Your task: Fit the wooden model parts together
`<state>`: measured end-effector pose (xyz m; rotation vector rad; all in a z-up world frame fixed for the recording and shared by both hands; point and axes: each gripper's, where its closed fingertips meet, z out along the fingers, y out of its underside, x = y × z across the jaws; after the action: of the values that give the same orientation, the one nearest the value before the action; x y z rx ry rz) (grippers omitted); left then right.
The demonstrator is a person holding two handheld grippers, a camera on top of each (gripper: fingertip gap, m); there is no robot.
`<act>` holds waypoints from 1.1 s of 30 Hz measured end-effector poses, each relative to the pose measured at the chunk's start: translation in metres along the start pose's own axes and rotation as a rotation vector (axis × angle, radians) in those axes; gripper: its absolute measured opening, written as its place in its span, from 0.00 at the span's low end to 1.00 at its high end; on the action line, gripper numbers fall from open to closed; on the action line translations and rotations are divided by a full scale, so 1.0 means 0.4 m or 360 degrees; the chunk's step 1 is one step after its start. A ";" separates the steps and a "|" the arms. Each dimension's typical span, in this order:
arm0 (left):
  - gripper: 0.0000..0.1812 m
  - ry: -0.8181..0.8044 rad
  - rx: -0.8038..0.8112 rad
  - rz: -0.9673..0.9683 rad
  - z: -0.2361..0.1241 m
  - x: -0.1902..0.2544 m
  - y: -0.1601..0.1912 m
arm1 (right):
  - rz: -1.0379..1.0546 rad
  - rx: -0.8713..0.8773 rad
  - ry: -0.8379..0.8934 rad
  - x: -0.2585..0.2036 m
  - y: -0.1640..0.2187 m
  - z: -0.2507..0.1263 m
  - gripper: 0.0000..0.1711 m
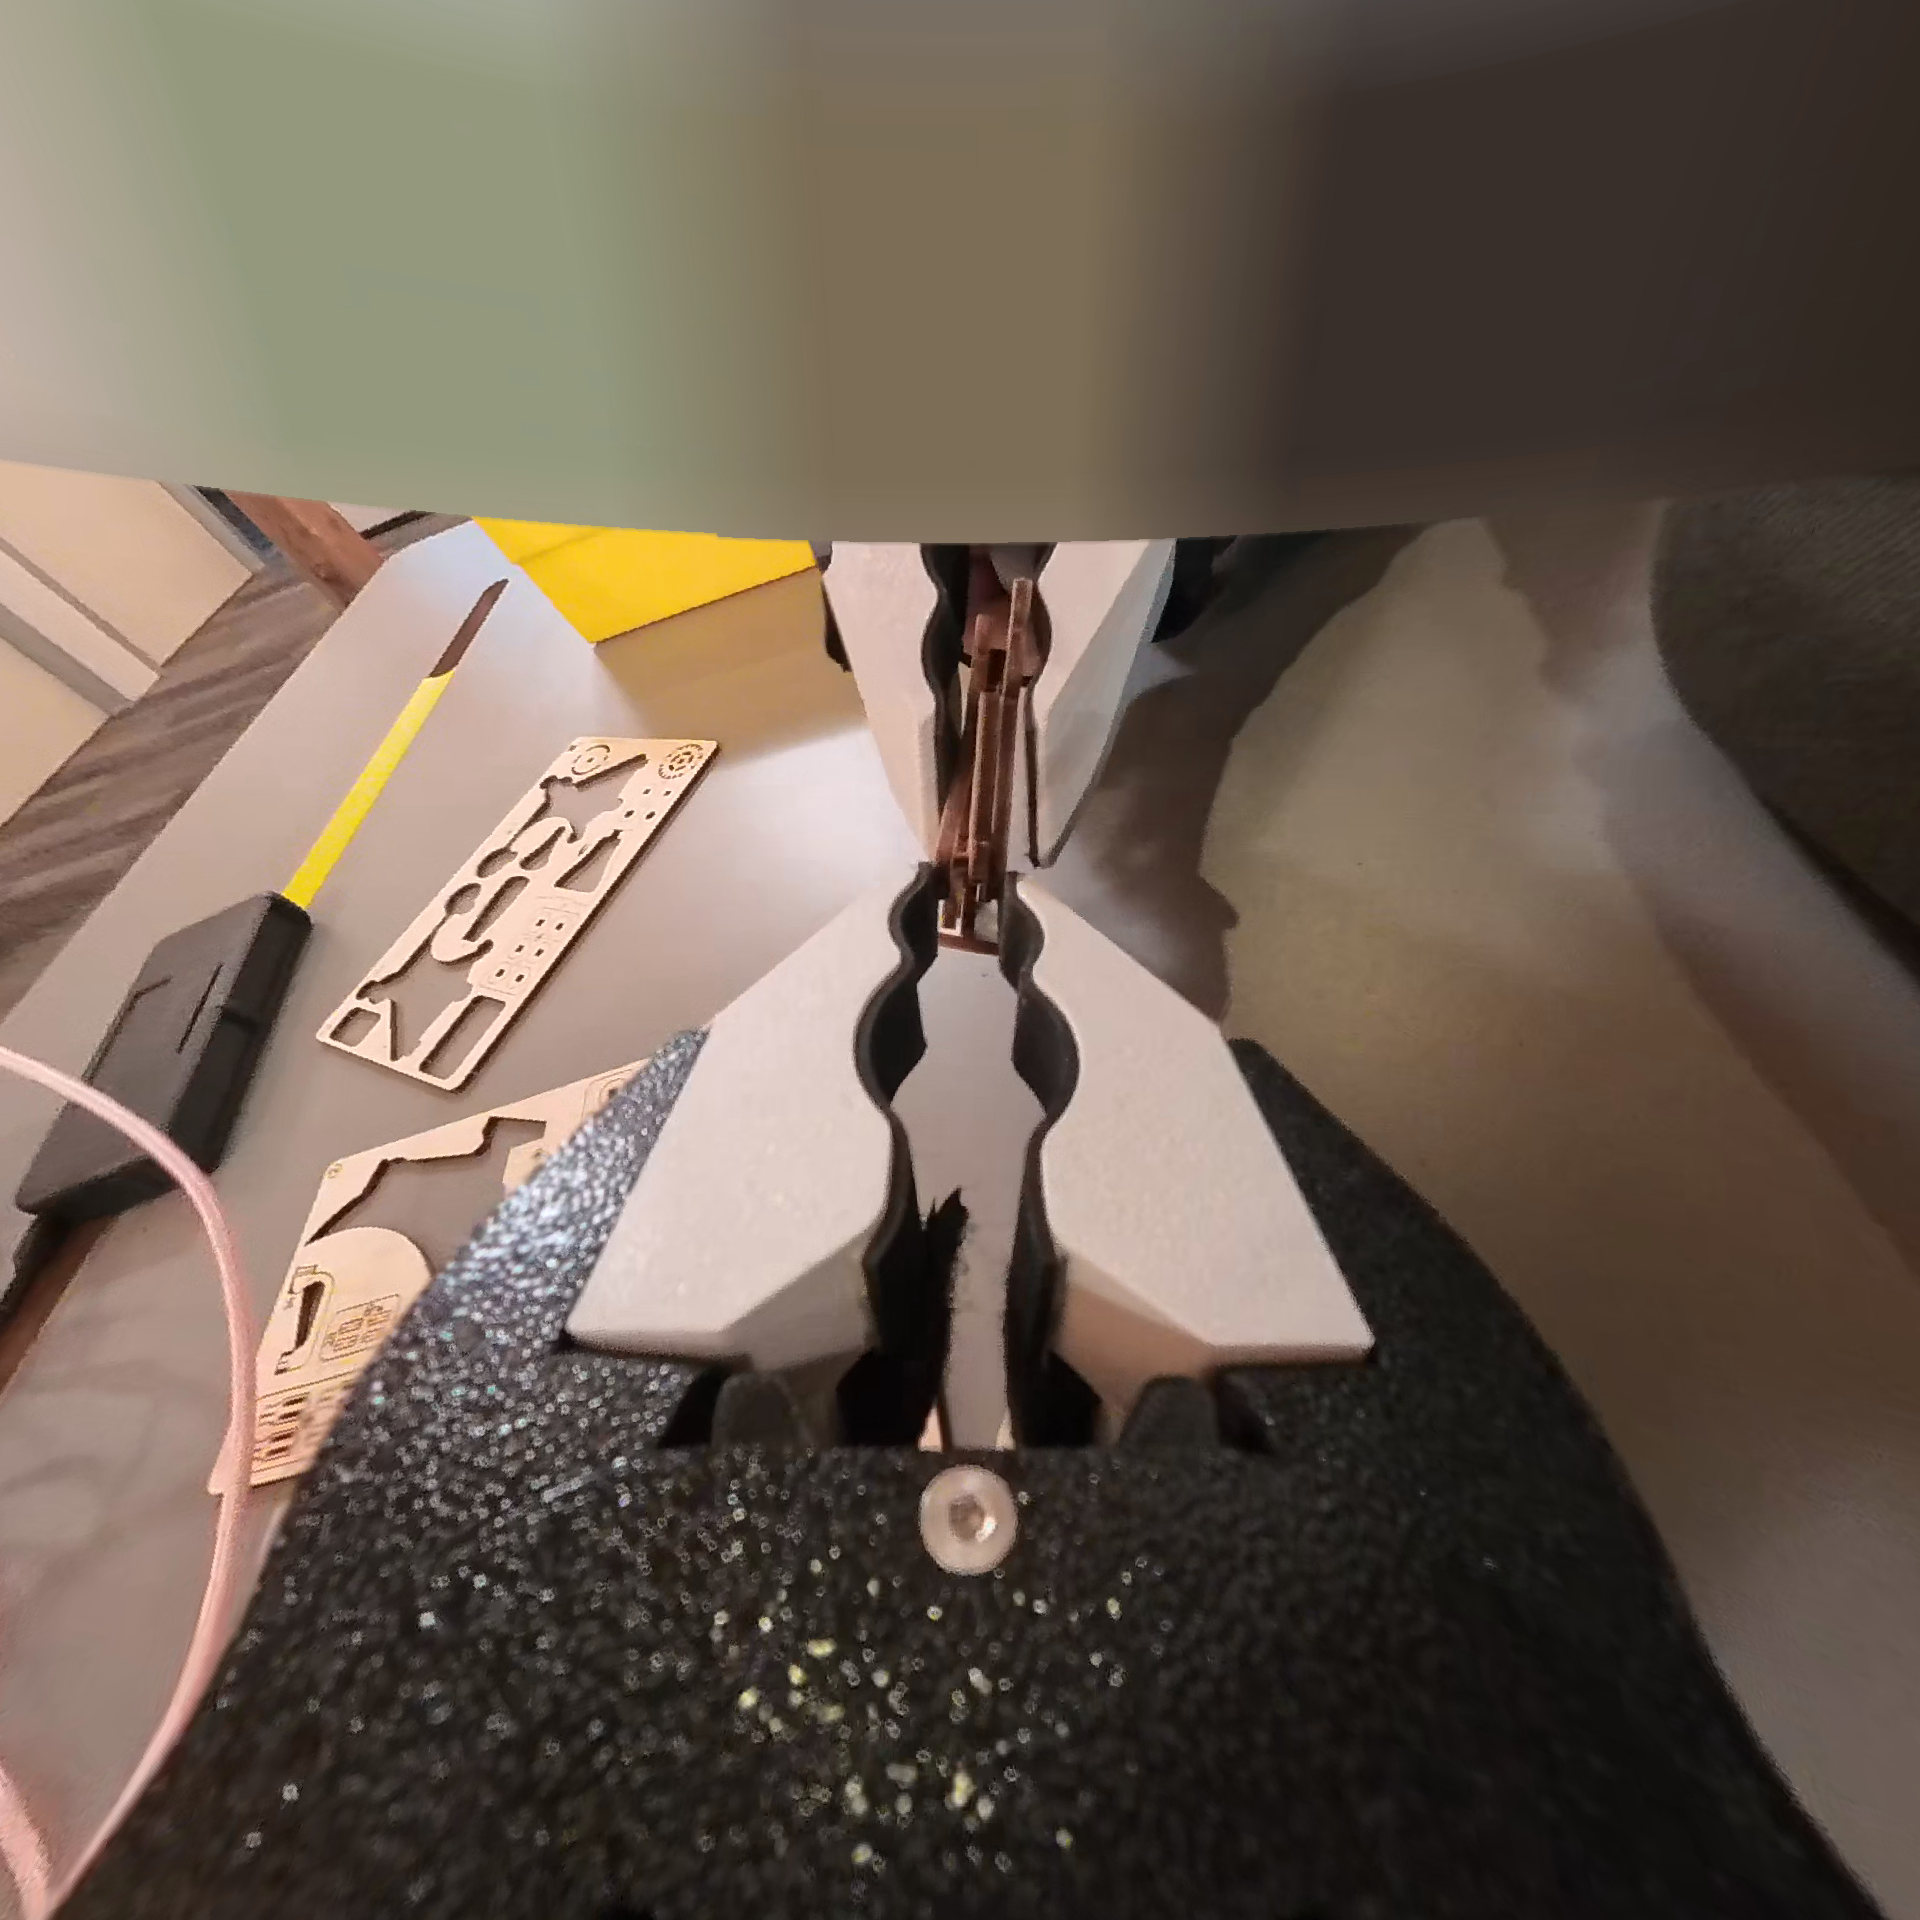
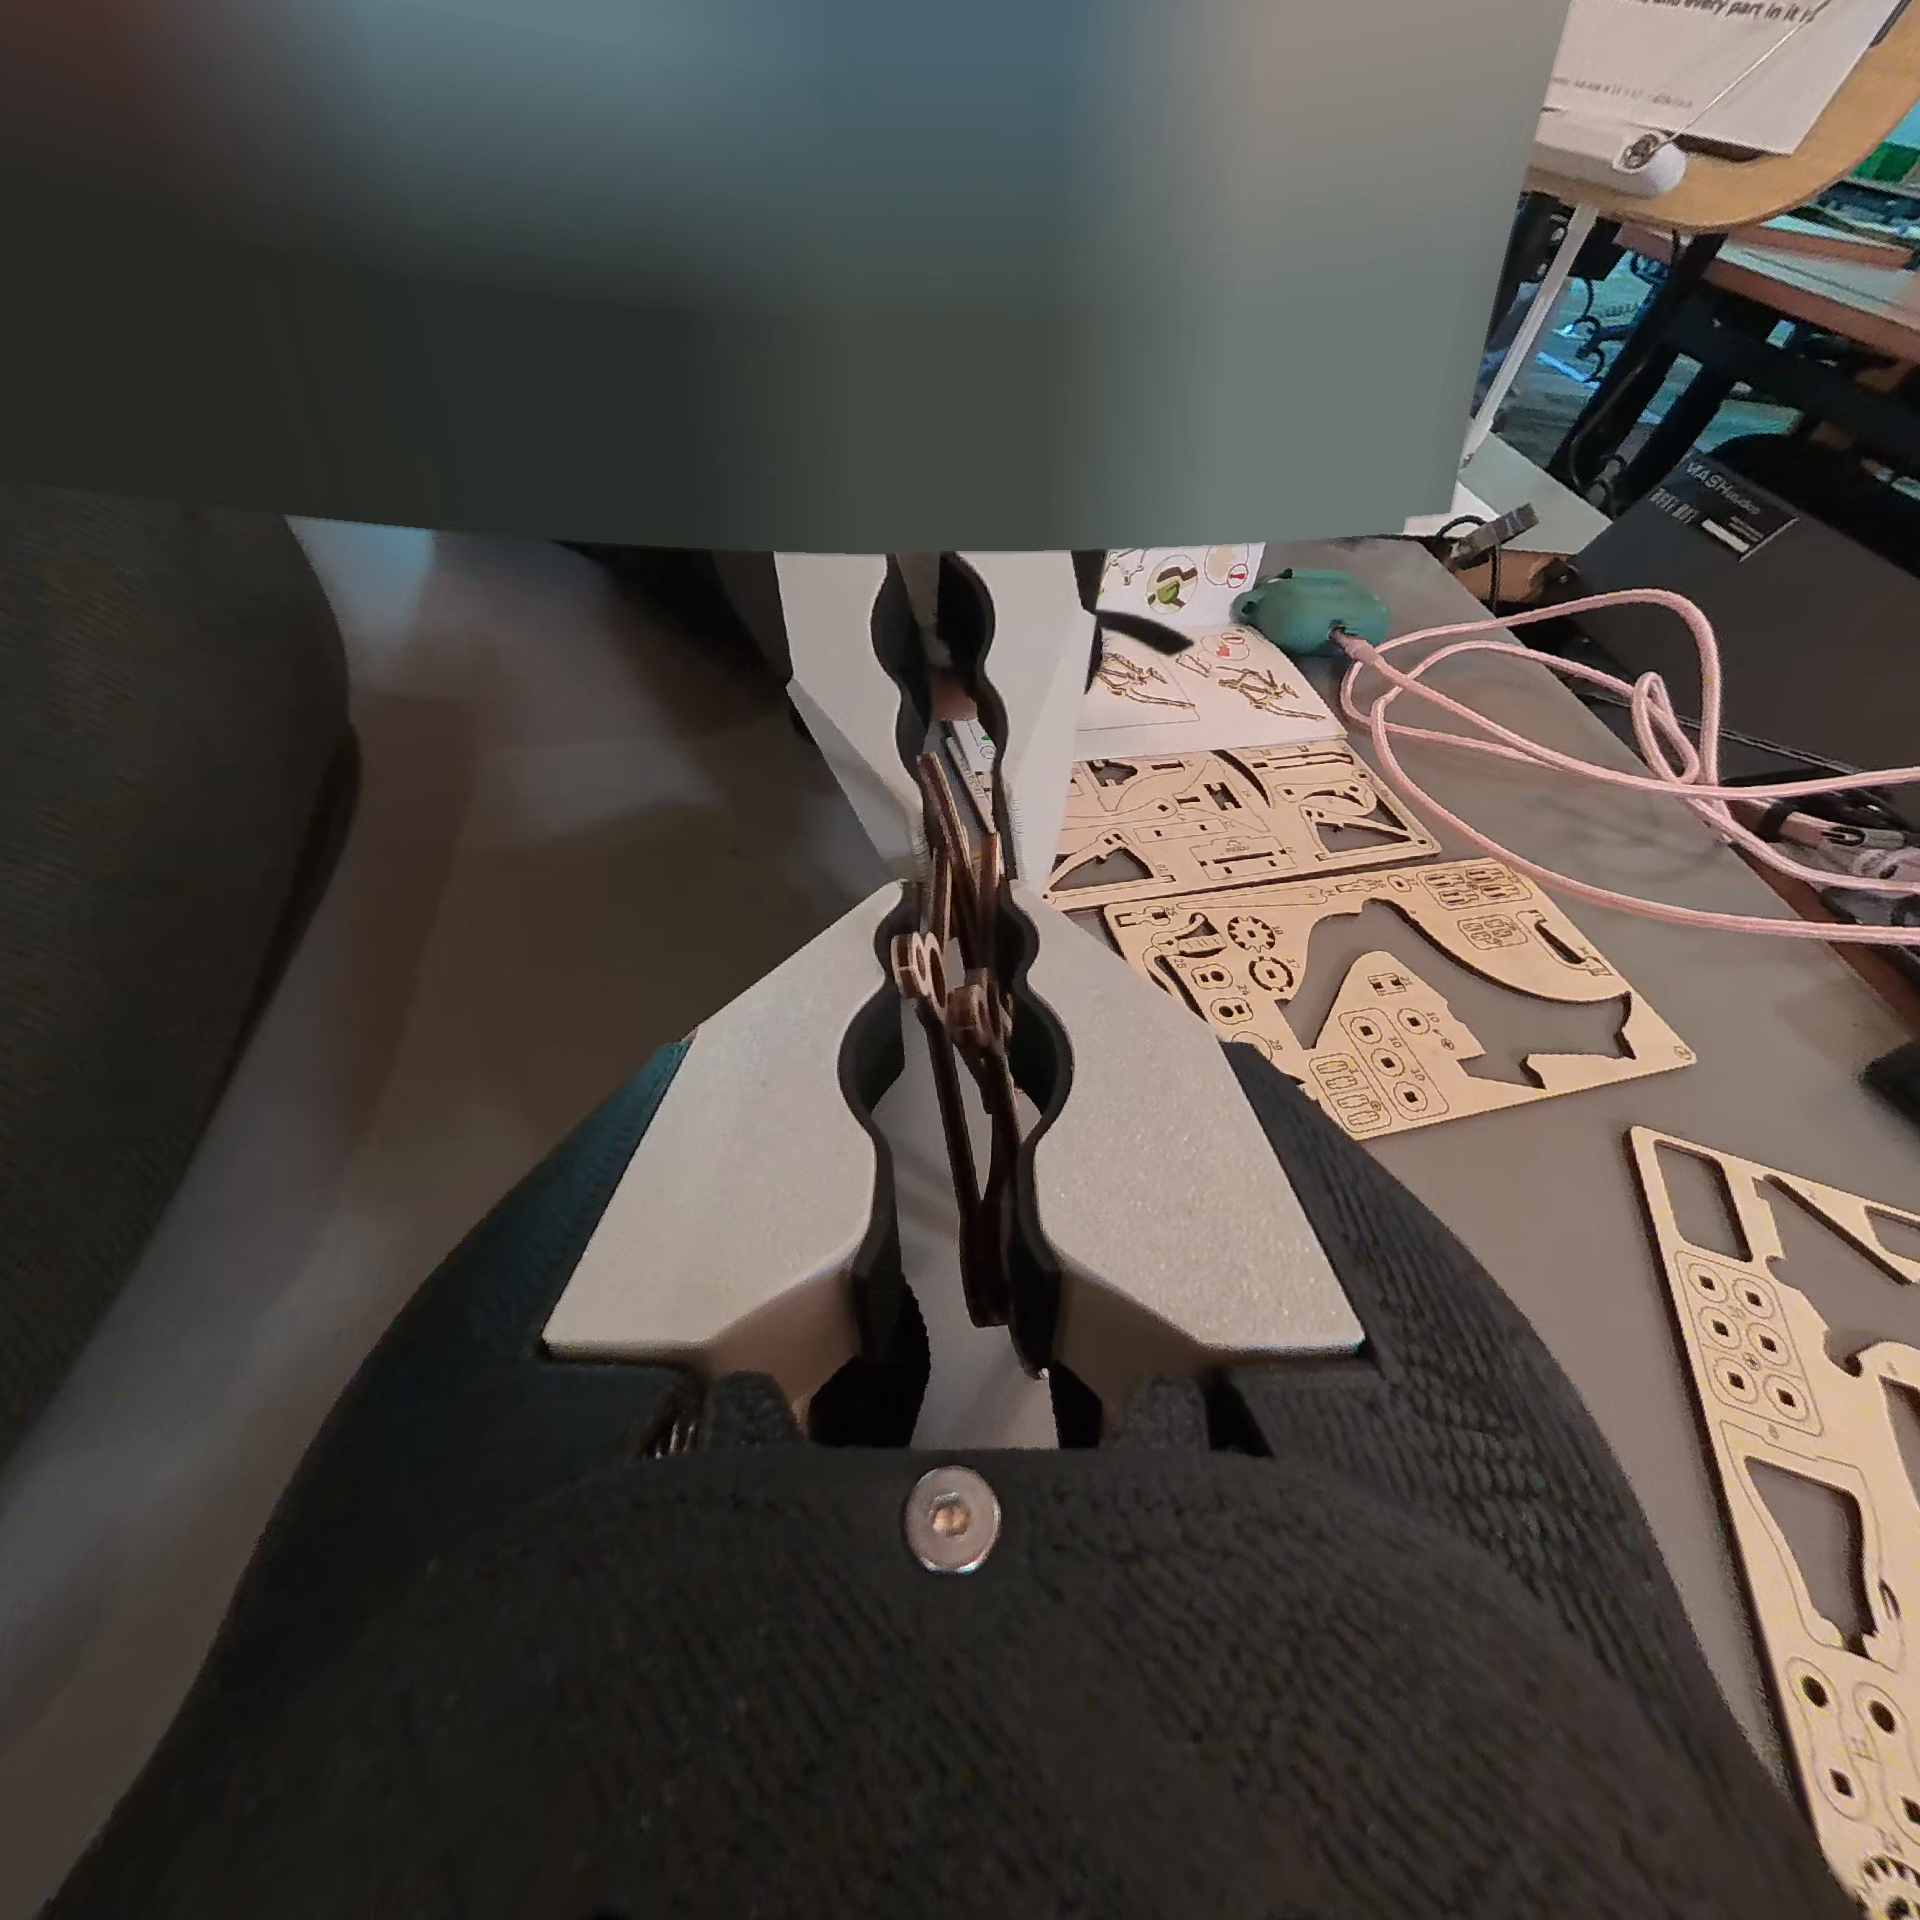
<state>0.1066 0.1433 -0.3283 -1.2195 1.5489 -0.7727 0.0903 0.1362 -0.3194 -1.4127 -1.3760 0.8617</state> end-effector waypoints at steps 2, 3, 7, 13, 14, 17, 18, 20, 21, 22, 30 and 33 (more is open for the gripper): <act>0.05 -0.0003 0.0009 0.0001 0.000 0.000 -0.002 | 0.0007 0.0008 0.0005 0.004 -0.002 0.000 0.06; 0.05 -0.0011 0.0017 0.0034 0.000 0.001 -0.003 | -0.0022 0.0010 0.0020 0.007 -0.002 0.000 0.05; 0.05 -0.0063 0.0088 0.0337 -0.004 0.021 -0.001 | -0.0418 -0.0057 0.0107 -0.011 0.006 0.017 0.04; 0.09 -0.0155 0.0211 0.0544 -0.033 0.030 -0.018 | -0.0787 -0.0104 0.0204 -0.023 0.016 0.019 0.04; 0.10 -0.0154 0.0226 0.0565 -0.037 0.031 -0.019 | -0.0831 -0.0105 0.0212 -0.027 0.018 0.021 0.04; 0.10 -0.0120 0.0251 0.0602 -0.037 0.045 -0.022 | -0.1010 -0.0120 0.0244 -0.039 0.025 0.030 0.04; 0.10 -0.0109 0.0240 0.0613 -0.035 0.049 -0.018 | -0.1072 -0.0125 0.0261 -0.042 0.028 0.032 0.04; 0.10 -0.0102 0.0218 0.0640 -0.030 0.052 -0.011 | -0.1167 -0.0138 0.0294 -0.043 0.033 0.038 0.04; 0.10 -0.0096 0.0214 0.0655 -0.029 0.055 -0.009 | -0.1204 -0.0133 0.0303 -0.046 0.036 0.040 0.04; 0.11 -0.0089 0.0210 0.0666 -0.028 0.057 -0.007 | -0.1237 -0.0128 0.0313 -0.049 0.038 0.042 0.04; 0.12 -0.0084 0.0156 0.0785 -0.016 0.076 0.001 | -0.1383 -0.0079 0.0424 -0.051 0.025 0.050 0.04; 0.13 -0.0145 0.0090 0.0808 -0.012 0.060 0.011 | -0.1422 -0.0076 0.0433 -0.056 0.024 0.051 0.04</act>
<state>0.1004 0.1213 -0.3382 -0.7566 1.6513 -0.4173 0.0714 0.1181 -0.3374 -0.7548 -1.5924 0.0489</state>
